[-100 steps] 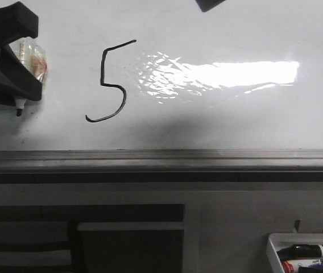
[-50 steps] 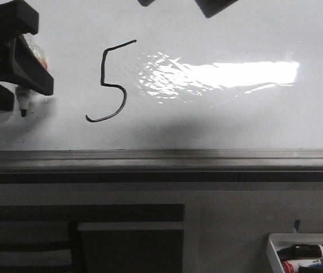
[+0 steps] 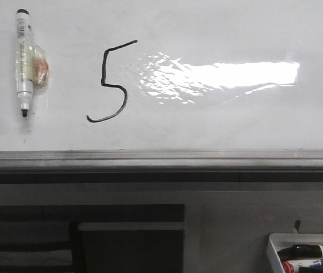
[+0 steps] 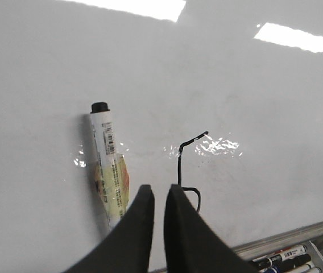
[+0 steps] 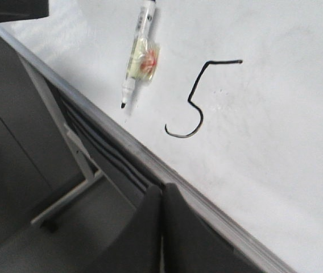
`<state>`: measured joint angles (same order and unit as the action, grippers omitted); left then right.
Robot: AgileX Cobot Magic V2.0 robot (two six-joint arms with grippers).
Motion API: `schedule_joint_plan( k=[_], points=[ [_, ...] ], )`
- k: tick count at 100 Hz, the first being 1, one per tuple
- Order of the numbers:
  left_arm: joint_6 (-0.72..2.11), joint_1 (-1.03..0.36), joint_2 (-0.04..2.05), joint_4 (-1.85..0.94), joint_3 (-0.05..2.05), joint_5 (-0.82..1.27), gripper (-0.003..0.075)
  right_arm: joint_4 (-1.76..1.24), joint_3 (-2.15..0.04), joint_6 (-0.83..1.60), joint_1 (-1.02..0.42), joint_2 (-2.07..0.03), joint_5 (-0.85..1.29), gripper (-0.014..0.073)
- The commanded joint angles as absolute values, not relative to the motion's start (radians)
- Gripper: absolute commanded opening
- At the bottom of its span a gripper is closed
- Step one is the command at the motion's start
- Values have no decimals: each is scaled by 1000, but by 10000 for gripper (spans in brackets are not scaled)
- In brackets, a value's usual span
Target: Write number 5 on whiteboard
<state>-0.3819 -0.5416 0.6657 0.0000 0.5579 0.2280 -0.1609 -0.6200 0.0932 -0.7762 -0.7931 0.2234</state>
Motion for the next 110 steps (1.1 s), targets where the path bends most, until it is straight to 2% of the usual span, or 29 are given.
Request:
schedule_joint_plan(
  k=[1, 13, 42, 110],
  points=[
    [-380, -566, 565, 72, 522, 118, -20, -128, -502, 97, -770, -653, -22, -57],
    [-380, -593, 424, 169, 387, 25, -20, -116, -319, 104, -770, -478, -158, -57],
    [-380, -601, 235, 222, 210, 9, -20, -116, -101, 104, -770, -165, -158, -62],
    [-380, -595, 232, 205, 176, 13, -20, -116, -72, 104, -770, -130, -157, -62]
  ],
)
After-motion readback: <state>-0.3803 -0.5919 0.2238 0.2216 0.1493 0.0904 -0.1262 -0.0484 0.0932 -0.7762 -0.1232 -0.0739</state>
